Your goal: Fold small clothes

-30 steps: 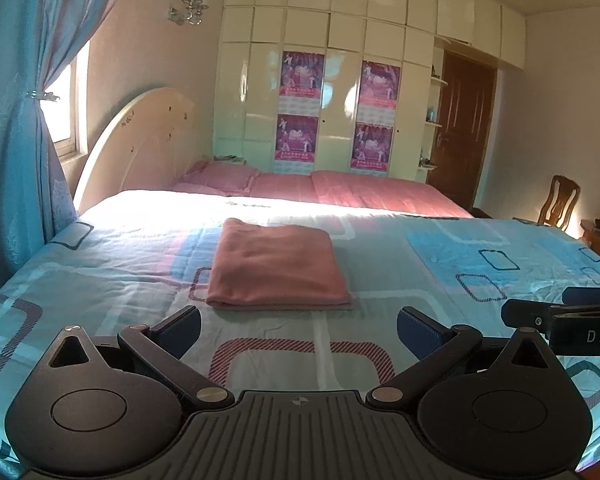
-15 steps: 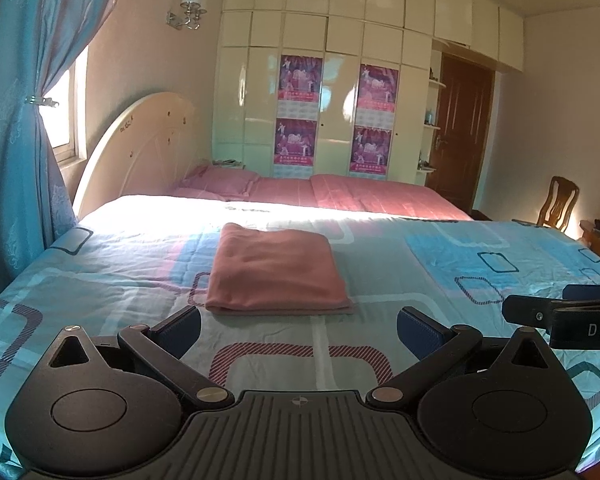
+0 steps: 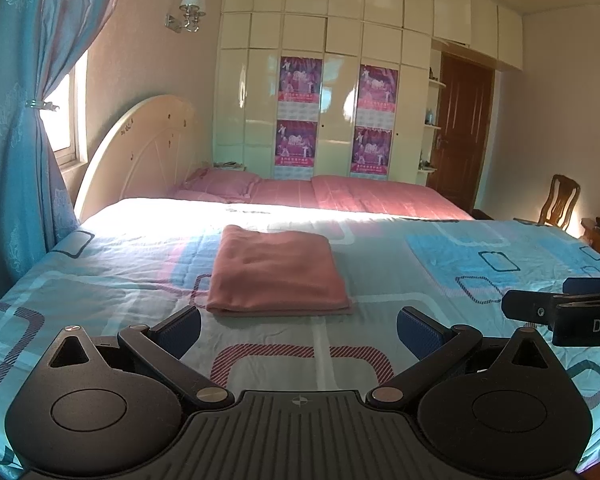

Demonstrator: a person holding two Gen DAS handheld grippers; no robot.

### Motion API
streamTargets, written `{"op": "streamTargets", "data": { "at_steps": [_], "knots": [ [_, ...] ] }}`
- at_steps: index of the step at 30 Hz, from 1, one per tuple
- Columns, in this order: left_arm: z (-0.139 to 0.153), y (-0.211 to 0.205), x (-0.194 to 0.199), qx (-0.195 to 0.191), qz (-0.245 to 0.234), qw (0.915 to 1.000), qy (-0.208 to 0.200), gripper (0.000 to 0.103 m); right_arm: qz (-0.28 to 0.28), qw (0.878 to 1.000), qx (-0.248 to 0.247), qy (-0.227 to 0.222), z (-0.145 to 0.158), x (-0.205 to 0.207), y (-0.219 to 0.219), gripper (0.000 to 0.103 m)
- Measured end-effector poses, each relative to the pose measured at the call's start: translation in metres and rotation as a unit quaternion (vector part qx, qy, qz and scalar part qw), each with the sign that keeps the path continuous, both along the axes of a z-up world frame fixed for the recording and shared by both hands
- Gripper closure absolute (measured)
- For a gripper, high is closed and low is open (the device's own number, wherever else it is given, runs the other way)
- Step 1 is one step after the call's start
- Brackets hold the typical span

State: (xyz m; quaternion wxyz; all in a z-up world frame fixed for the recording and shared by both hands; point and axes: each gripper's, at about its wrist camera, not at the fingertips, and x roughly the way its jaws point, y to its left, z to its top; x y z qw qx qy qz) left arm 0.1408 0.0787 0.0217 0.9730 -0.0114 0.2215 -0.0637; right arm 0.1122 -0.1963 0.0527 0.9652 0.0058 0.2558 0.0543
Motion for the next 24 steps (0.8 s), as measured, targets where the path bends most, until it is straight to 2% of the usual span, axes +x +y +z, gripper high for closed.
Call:
{"op": "streamTargets", "data": {
  "at_steps": [24],
  "knots": [
    [0.0008, 0.0036, -0.0010, 0.002, -0.003, 1.0000, -0.006, 0.000, 0.001, 1.000, 0.001, -0.003, 0.0015, -0.0041, 0.0001, 0.001]
  ]
}}
